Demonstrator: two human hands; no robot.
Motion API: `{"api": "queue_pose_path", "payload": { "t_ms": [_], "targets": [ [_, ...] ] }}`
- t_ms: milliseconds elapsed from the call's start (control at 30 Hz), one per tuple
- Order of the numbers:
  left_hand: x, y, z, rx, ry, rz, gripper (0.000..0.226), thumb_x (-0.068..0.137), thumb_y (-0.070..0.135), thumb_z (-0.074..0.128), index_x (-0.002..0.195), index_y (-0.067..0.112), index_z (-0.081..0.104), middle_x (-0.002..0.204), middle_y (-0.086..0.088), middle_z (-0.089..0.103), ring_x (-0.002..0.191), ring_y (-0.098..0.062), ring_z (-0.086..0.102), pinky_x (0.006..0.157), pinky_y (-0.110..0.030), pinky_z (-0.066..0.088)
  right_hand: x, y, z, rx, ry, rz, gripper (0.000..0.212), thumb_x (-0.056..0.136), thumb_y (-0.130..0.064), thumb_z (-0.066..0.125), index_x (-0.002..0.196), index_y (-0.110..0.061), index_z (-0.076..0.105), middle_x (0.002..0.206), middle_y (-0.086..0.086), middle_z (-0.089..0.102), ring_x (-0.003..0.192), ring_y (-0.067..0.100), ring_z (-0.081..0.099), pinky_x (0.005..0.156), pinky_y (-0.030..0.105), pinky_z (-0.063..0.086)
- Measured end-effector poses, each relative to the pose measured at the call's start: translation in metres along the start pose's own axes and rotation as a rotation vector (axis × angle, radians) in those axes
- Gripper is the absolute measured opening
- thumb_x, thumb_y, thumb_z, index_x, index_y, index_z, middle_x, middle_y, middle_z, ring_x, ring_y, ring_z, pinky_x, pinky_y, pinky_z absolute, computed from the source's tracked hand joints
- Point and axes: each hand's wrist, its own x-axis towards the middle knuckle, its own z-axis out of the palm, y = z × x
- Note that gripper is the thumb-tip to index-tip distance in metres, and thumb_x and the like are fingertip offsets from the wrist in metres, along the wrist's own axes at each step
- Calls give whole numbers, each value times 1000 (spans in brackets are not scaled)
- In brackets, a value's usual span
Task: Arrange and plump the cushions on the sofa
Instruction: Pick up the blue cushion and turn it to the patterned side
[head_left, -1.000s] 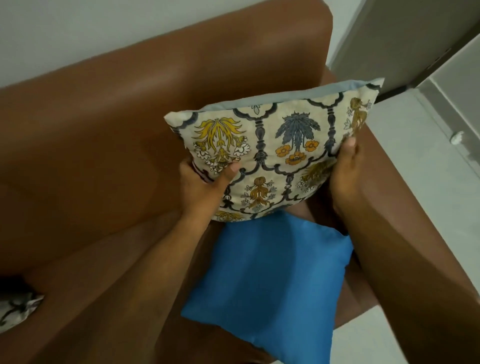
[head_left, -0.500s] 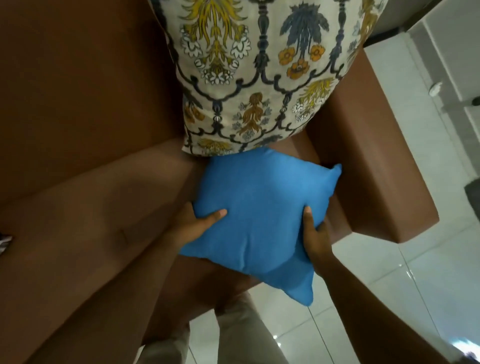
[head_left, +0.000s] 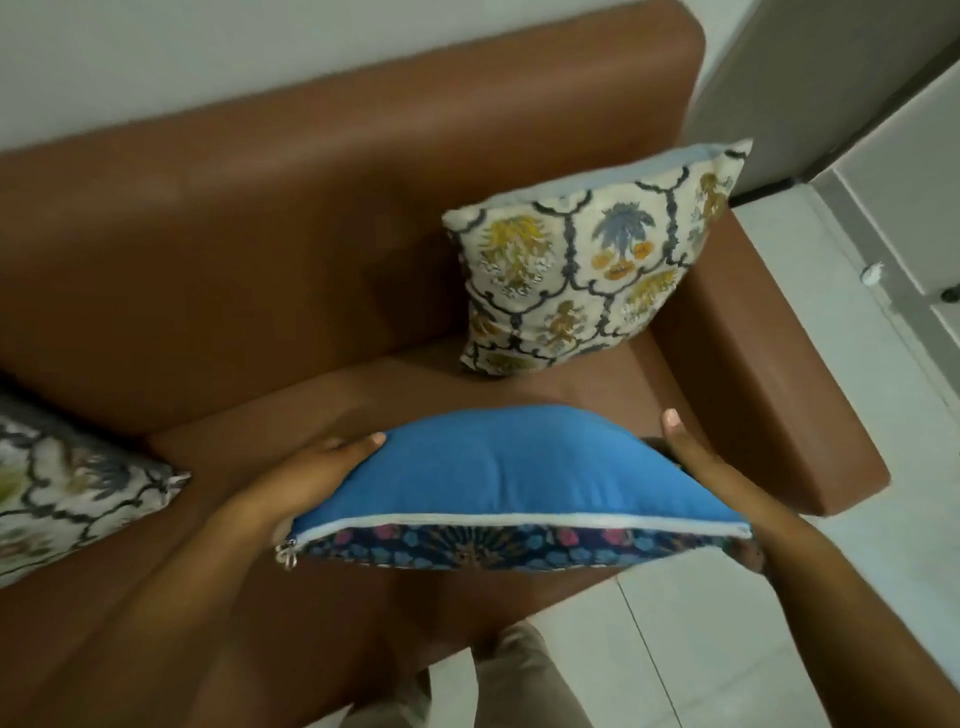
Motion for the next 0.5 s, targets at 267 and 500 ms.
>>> {"api": "queue_pose_path", "payload": {
  "t_ms": [267,500],
  "targets": [
    [-61,-53,-141,-477,280,5,33,93,51,65,104,20,73,93,-3,79,70,-14,76,54,-23,62,19,-73,138,170,-102,-320,83,68,-94,35,116,-35,68,101,-7,80,95,23,75,78,49,62],
    [-11,-28,-194,-661,674,172,6,101,9,64,99,5,68,104,-19,71,71,-17,68,53,-20,55,124,-162,229,-117,377,-607,25,99,-41,59,87,-19,56,95,14,69,92,39,69,82,60,58]
  ]
}}
